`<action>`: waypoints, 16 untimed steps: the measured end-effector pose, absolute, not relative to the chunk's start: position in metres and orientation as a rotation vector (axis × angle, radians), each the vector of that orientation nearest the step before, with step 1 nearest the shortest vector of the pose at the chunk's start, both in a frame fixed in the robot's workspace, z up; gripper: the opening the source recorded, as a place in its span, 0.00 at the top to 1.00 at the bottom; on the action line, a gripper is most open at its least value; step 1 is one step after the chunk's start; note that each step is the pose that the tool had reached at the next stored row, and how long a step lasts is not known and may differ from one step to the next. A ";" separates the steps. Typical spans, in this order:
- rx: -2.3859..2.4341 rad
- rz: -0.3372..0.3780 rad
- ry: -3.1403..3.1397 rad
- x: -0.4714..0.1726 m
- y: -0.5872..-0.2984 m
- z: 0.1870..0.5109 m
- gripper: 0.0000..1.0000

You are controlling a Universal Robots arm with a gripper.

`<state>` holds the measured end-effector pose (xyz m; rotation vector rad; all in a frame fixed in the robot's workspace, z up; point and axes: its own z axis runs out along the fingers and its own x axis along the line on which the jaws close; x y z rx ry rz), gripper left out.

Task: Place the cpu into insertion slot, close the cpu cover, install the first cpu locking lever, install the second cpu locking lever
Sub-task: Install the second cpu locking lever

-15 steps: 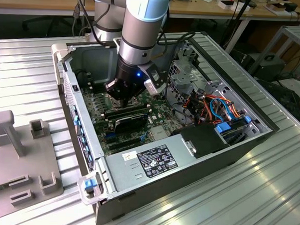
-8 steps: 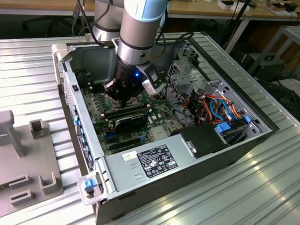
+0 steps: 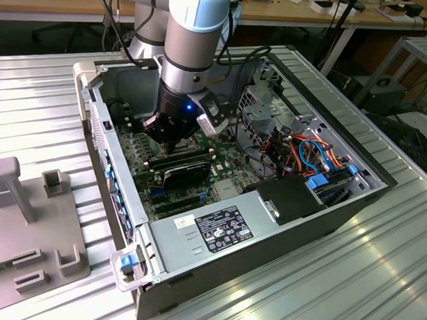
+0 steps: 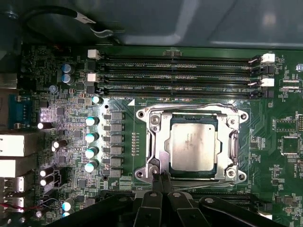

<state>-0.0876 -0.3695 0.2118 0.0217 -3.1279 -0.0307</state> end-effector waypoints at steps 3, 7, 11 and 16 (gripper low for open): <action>0.022 -0.031 -3.128 -0.091 -0.368 0.211 0.89; 0.022 -0.031 -3.128 -0.096 -0.367 0.210 0.89; 0.022 -0.031 -3.127 -0.097 -0.367 0.210 0.89; 0.022 -0.032 -3.128 -0.097 -0.364 0.209 0.89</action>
